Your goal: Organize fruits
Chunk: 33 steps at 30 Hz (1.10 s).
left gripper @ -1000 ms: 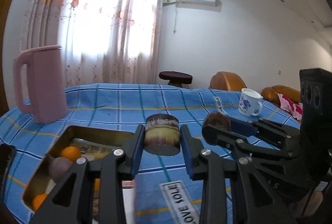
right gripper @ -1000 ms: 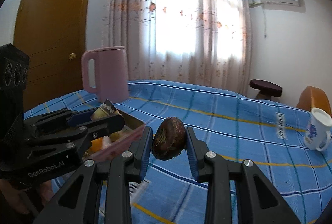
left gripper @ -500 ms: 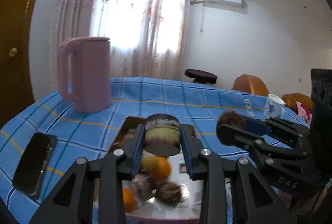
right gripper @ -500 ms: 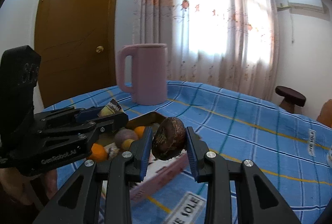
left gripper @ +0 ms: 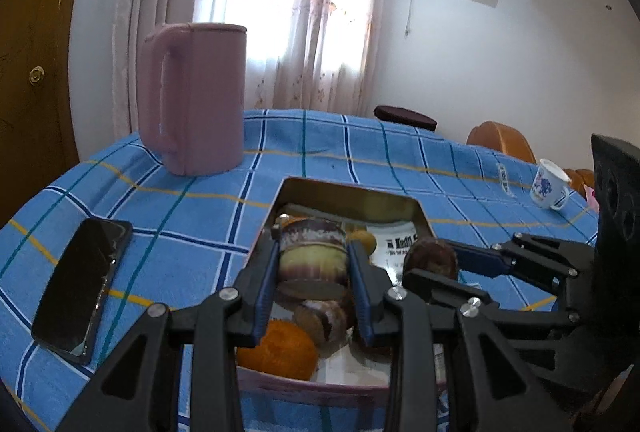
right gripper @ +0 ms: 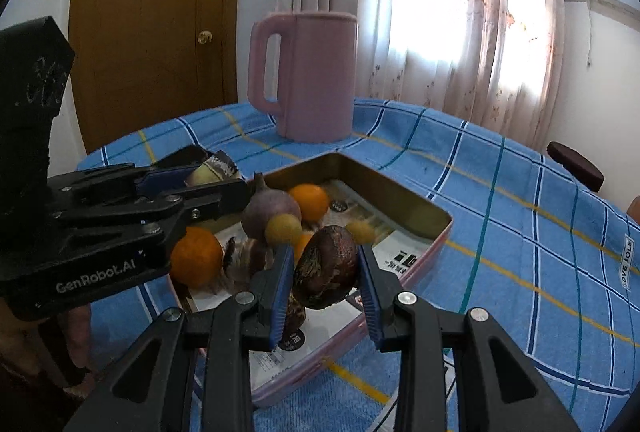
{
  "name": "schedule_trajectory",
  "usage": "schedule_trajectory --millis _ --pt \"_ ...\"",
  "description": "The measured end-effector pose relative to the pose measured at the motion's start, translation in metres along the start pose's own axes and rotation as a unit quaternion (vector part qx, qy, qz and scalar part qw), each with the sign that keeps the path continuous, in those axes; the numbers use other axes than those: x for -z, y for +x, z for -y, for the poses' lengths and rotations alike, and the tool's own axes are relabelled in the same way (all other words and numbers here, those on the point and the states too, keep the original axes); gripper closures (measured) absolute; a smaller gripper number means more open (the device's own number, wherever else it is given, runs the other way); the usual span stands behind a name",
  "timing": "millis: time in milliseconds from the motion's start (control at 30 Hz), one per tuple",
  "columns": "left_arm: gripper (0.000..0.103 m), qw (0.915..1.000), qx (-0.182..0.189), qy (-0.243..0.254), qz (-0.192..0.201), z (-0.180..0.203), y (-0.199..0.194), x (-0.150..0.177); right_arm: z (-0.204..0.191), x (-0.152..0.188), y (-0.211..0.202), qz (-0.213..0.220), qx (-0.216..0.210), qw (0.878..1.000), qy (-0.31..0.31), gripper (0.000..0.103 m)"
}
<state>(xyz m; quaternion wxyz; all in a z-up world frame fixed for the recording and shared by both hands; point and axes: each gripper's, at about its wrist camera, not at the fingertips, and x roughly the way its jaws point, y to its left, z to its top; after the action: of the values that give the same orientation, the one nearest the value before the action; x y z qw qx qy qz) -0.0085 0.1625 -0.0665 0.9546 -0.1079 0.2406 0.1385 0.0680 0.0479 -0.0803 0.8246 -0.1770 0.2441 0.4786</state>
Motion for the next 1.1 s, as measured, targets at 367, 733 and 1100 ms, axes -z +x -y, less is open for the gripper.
schedule_trajectory --millis 367,733,1100 --pt "0.066 0.9999 -0.002 0.002 -0.015 -0.001 0.007 0.006 -0.001 0.0 0.005 -0.019 -0.006 1.0 -0.001 0.069" --pt "0.034 0.9998 -0.007 0.0 0.017 0.001 -0.01 -0.001 0.004 0.002 -0.005 -0.009 0.006 1.0 0.01 0.052" --pt "0.022 0.9987 -0.01 -0.004 0.049 0.006 -0.029 -0.009 0.022 0.0 -0.045 0.037 0.048 0.998 0.035 0.042"
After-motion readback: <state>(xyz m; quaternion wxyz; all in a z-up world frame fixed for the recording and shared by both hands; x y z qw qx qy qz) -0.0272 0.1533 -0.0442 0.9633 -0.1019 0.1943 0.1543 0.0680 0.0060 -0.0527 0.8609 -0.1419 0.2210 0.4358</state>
